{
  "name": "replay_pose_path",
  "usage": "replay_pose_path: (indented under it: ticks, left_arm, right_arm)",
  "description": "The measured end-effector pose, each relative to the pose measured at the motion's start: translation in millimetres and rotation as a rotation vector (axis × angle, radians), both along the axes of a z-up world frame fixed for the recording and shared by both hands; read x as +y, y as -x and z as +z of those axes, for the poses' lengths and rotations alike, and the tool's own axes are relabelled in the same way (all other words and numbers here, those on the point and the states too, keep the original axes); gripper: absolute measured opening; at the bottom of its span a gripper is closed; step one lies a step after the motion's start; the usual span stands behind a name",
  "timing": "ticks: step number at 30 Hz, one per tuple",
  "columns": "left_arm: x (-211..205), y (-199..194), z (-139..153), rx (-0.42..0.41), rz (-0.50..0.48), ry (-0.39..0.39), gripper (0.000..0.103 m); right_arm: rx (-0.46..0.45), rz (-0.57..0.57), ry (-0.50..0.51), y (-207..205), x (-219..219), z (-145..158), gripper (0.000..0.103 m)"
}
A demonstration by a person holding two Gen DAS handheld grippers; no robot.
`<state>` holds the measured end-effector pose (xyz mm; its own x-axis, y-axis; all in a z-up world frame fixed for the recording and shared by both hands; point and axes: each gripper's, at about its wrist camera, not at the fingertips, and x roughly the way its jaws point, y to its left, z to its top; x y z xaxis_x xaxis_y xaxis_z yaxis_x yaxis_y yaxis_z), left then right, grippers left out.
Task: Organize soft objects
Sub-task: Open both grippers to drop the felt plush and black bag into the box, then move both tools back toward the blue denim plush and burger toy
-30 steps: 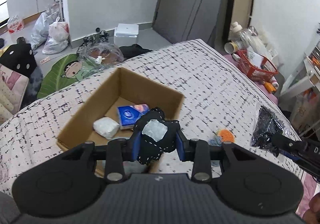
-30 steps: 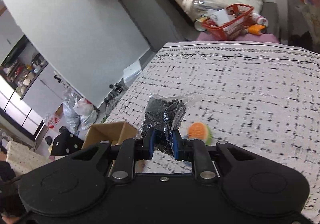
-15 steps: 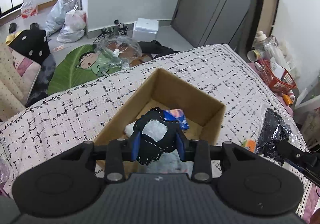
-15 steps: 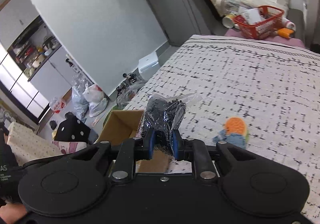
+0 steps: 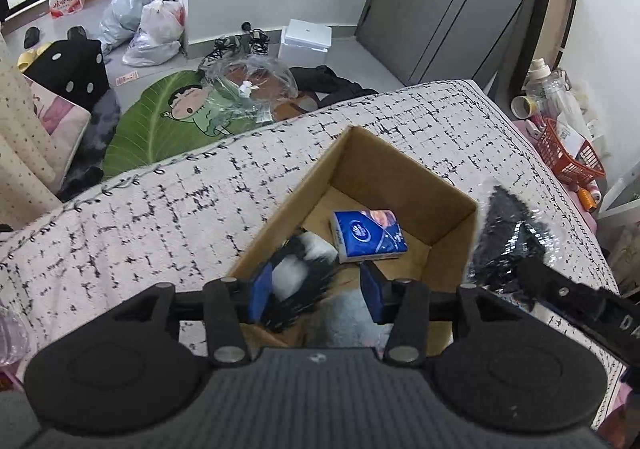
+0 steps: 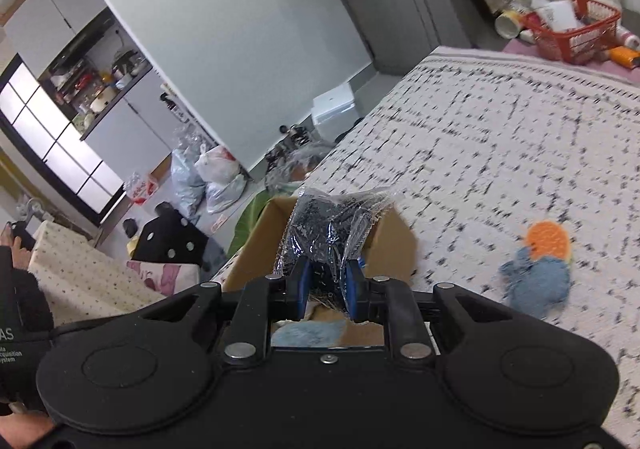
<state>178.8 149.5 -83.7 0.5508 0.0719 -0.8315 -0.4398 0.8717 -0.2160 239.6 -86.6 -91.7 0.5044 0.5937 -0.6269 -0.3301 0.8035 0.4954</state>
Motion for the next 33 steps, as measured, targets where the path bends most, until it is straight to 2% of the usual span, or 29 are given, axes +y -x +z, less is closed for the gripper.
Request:
replay_pose_path:
  ticks: [1, 2, 5, 11, 14, 16, 18, 27, 33]
  left_arm:
    - [1, 0, 1, -0.002, 0.001, 0.0, 0.049]
    - [2, 1, 2, -0.003, 0.003, 0.002, 0.049]
    - [5, 3, 4, 0.003, 0.011, -0.003, 0.05]
    - [4, 5, 10, -0.005, 0.007, -0.02, 0.05]
    - [2, 6, 14, -0.01, 0.002, -0.029, 0.051]
    - [0, 6, 15, -0.009, 0.003, -0.034, 0.051]
    - [-4, 6, 15, -0.009, 0.002, -0.039, 0.051]
    - [-32, 1, 17, -0.007, -0.039, -0.065, 0.052]
    - [-59, -7, 25, -0.033, -0.072, -0.061, 0.052]
  right_arm:
    - [0.01, 0.009, -0.007, 0, 2, -1, 0.026]
    - [0.02, 0.013, -0.012, 0, 4, -2, 0.032]
    - [0.007, 0.002, 0.006, 1, 3, 0, 0.036]
    - [0.005, -0.052, 0.022, -3, -17, 9, 0.051]
    - [0.007, -0.077, 0.029, -4, -28, 10, 0.053]
    - [0.015, -0.084, 0.032, -4, -36, 12, 0.059]
    - [0.014, -0.085, 0.034, -3, -42, 15, 0.07]
    - [0.005, -0.101, 0.038, -6, -72, 26, 0.08]
    - [0.043, -0.154, -0.003, -11, -112, 21, 0.084]
